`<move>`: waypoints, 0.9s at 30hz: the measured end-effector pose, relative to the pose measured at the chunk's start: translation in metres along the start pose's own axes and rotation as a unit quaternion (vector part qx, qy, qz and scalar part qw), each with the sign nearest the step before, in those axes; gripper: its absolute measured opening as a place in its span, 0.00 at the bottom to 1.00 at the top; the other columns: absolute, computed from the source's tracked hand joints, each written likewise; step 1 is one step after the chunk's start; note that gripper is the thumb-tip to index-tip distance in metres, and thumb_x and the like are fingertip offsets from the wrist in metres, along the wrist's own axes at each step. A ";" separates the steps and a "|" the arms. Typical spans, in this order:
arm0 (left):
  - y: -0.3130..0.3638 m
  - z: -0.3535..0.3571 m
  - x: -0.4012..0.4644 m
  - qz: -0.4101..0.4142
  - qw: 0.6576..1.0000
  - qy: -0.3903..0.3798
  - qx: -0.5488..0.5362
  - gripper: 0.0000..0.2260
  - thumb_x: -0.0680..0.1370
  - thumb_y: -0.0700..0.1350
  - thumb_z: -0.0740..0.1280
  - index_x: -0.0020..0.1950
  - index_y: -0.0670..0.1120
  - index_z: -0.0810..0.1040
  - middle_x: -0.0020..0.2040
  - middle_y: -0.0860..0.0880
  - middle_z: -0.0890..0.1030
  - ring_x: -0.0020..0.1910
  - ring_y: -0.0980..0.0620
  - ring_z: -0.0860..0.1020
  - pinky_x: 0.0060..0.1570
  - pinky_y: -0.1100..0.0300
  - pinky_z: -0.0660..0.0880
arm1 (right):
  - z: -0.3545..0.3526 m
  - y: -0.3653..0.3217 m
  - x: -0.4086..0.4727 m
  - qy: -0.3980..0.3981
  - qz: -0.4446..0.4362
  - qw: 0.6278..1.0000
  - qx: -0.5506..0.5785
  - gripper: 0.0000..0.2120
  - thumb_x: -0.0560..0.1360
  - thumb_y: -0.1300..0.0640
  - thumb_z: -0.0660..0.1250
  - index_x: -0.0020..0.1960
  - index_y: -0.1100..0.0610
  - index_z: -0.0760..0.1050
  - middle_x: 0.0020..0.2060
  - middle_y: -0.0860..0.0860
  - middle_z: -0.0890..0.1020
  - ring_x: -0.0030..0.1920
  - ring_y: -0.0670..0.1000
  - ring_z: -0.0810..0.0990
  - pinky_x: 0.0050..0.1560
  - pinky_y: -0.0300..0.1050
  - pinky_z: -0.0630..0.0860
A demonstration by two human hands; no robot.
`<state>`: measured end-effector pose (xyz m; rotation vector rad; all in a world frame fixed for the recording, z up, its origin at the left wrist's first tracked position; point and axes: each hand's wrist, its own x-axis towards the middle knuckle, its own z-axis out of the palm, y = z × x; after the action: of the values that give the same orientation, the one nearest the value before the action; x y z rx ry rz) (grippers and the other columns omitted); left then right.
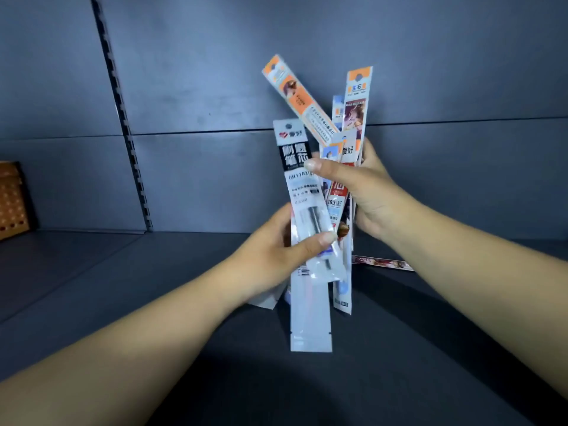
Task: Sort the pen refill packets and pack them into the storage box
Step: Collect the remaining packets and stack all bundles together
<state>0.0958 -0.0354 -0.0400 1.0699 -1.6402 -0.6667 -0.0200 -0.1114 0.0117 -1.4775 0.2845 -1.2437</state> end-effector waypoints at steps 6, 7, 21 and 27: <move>0.010 -0.002 0.001 0.022 0.999 0.041 -0.028 0.12 0.72 0.40 0.68 0.53 0.52 0.74 0.47 0.56 0.83 0.49 0.58 0.81 0.50 0.62 0.78 | 0.003 -0.007 -0.002 -0.067 0.006 0.998 0.000 0.19 0.60 0.65 0.74 0.47 0.54 0.74 0.33 0.45 0.84 0.36 0.45 0.83 0.40 0.41 0.81; 0.012 -0.004 0.001 0.029 0.998 0.048 -0.041 0.12 0.72 0.38 0.68 0.51 0.52 0.75 0.44 0.56 0.84 0.47 0.59 0.82 0.48 0.63 0.78 | 0.004 -0.008 -0.002 -0.080 0.011 0.997 -0.004 0.19 0.58 0.63 0.75 0.47 0.54 0.75 0.34 0.46 0.84 0.37 0.46 0.83 0.42 0.43 0.81; 0.014 -0.009 0.006 0.015 0.980 0.061 -0.187 0.11 0.68 0.41 0.68 0.50 0.46 0.79 0.46 0.50 0.85 0.48 0.51 0.82 0.52 0.56 0.78 | 0.019 -0.007 -0.009 -0.133 0.041 0.990 -0.015 0.06 0.68 0.64 0.69 0.41 0.54 0.77 0.31 0.46 0.84 0.34 0.43 0.83 0.38 0.37 0.80; 0.018 -0.004 0.007 0.017 0.983 0.044 -0.179 0.08 0.67 0.36 0.70 0.44 0.45 0.79 0.38 0.52 0.84 0.40 0.55 0.82 0.44 0.61 0.79 | 0.023 -0.014 -0.010 -0.177 0.077 0.981 -0.026 0.06 0.72 0.63 0.65 0.40 0.54 0.77 0.30 0.46 0.83 0.32 0.44 0.82 0.37 0.35 0.79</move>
<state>0.0933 -0.0327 -0.0203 0.7959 -1.3942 -0.8421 -0.0118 -0.0858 0.0221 -1.6576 0.1892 -0.8360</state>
